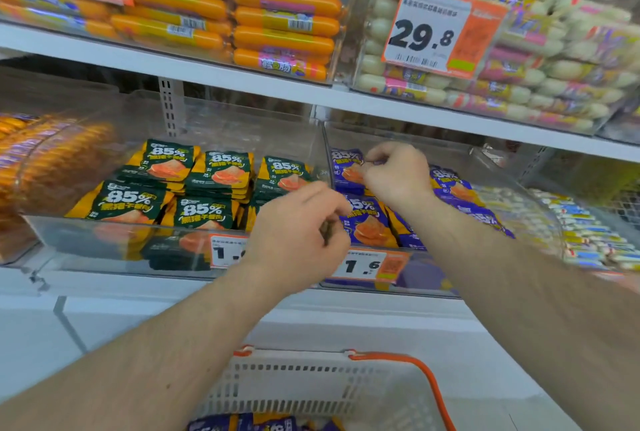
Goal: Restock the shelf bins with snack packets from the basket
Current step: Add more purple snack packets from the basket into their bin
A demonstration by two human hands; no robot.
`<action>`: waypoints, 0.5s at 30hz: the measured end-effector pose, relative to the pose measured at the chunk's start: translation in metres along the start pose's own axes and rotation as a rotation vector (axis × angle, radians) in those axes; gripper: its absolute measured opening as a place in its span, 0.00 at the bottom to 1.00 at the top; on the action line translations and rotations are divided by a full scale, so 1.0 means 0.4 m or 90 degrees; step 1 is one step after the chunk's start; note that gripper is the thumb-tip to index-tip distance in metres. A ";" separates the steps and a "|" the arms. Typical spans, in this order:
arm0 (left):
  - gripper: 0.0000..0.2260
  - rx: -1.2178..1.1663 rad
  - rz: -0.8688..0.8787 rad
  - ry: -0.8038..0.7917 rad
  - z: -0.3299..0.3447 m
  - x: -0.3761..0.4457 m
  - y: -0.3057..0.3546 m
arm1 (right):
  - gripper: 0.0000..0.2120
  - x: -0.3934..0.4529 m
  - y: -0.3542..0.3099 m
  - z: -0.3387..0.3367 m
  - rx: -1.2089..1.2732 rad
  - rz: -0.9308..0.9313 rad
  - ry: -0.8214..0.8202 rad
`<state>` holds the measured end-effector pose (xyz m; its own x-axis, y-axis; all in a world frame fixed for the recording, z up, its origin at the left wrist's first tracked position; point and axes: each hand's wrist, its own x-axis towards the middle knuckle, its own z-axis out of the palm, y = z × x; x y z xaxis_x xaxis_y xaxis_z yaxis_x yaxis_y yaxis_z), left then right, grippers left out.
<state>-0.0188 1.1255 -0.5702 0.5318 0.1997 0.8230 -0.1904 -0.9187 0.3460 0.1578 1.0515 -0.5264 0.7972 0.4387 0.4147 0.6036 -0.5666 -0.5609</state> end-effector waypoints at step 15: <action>0.08 0.054 -0.233 -0.931 0.075 -0.323 0.042 | 0.13 -0.597 0.319 0.274 0.071 0.119 -0.067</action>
<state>-0.0660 1.0741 -0.6842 0.8769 -0.0427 -0.4789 0.1506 -0.9215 0.3580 0.0433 0.9508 -0.7754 0.8856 0.4073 0.2231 0.4365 -0.5663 -0.6991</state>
